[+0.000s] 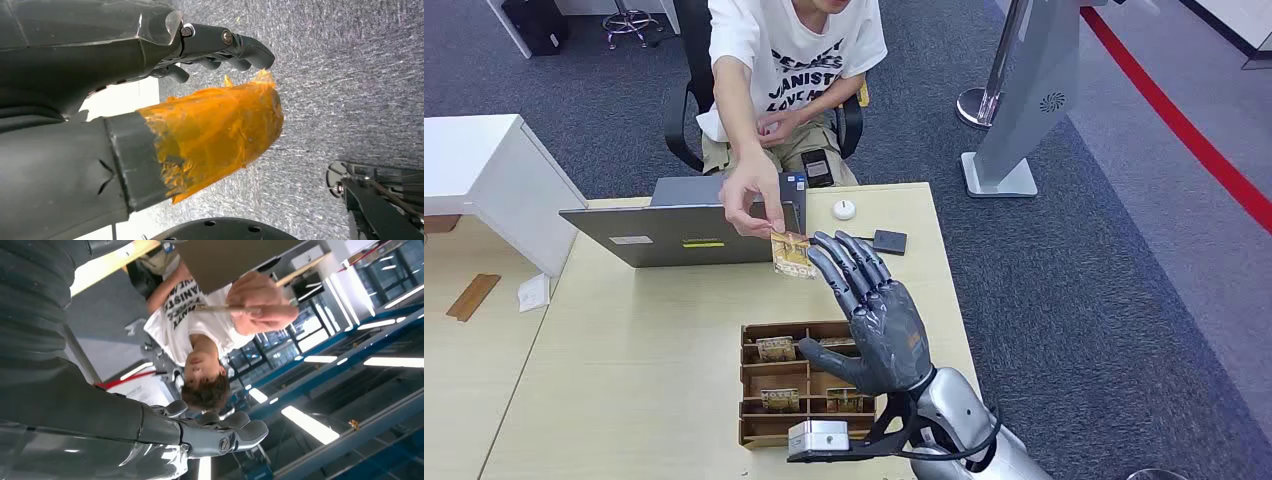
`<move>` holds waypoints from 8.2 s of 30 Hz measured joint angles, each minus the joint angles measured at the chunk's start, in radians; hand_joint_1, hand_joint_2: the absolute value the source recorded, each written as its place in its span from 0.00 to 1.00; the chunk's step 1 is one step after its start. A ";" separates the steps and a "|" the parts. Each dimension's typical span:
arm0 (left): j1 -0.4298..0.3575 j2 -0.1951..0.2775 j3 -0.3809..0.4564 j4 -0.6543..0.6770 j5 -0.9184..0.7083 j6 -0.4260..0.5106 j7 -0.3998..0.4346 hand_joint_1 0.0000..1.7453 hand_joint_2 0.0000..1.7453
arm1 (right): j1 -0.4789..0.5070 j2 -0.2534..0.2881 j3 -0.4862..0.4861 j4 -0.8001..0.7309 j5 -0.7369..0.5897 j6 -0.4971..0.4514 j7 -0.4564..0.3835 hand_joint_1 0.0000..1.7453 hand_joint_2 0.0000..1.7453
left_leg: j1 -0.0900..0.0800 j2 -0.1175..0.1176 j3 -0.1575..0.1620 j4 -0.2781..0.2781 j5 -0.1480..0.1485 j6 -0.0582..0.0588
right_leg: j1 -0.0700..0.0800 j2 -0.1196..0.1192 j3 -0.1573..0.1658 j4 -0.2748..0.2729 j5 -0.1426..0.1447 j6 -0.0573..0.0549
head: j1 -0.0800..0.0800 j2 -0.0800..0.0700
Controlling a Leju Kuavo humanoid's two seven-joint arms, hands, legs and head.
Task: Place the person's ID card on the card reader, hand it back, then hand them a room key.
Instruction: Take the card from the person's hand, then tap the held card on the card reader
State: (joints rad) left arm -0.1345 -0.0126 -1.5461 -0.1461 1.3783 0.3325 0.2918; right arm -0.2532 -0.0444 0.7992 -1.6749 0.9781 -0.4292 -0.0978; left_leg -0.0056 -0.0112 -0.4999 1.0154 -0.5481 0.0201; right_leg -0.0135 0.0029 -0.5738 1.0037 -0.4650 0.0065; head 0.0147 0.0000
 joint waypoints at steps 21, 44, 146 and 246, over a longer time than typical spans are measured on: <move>-0.004 -0.006 0.000 0.000 -0.037 -0.008 0.003 0.00 0.00 | -0.086 0.011 0.026 0.079 0.156 -0.042 0.079 0.58 1.00 | 0.000 0.000 0.000 0.000 0.000 0.000 | 0.000 0.000 0.000 0.000 0.000 0.000 | 0.000 0.000; -0.006 -0.010 0.000 0.000 -0.034 -0.013 0.010 0.00 0.00 | -0.124 0.046 0.034 0.176 0.175 -0.030 0.107 1.00 1.00 | 0.000 0.000 0.000 0.000 0.000 0.000 | 0.000 0.000 0.000 0.000 0.000 0.000 | 0.000 0.000; 0.007 -0.003 0.003 0.000 0.147 0.054 -0.022 0.00 0.00 | 0.469 -0.105 -0.505 0.036 -0.603 0.287 0.106 1.00 1.00 | 0.000 0.000 -0.002 0.000 -0.001 0.001 | 0.000 0.000 -0.002 0.000 -0.001 0.000 | 0.000 0.000; 0.006 -0.003 0.000 0.000 0.154 0.057 -0.019 0.00 0.00 | 0.392 -0.185 -0.375 0.165 -0.496 0.303 0.210 1.00 1.00 | 0.000 0.000 0.001 0.000 -0.001 0.001 | 0.000 0.000 0.000 0.000 -0.001 0.000 | 0.000 0.000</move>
State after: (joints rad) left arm -0.1284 -0.0153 -1.5461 -0.1461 1.5318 0.3896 0.2733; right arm 0.1390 -0.2292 0.4238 -1.5101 0.4816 -0.1262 0.1125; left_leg -0.0058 -0.0111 -0.4991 1.0153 -0.5489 0.0211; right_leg -0.0134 0.0027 -0.5734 1.0035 -0.4660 0.0068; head 0.0147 0.0000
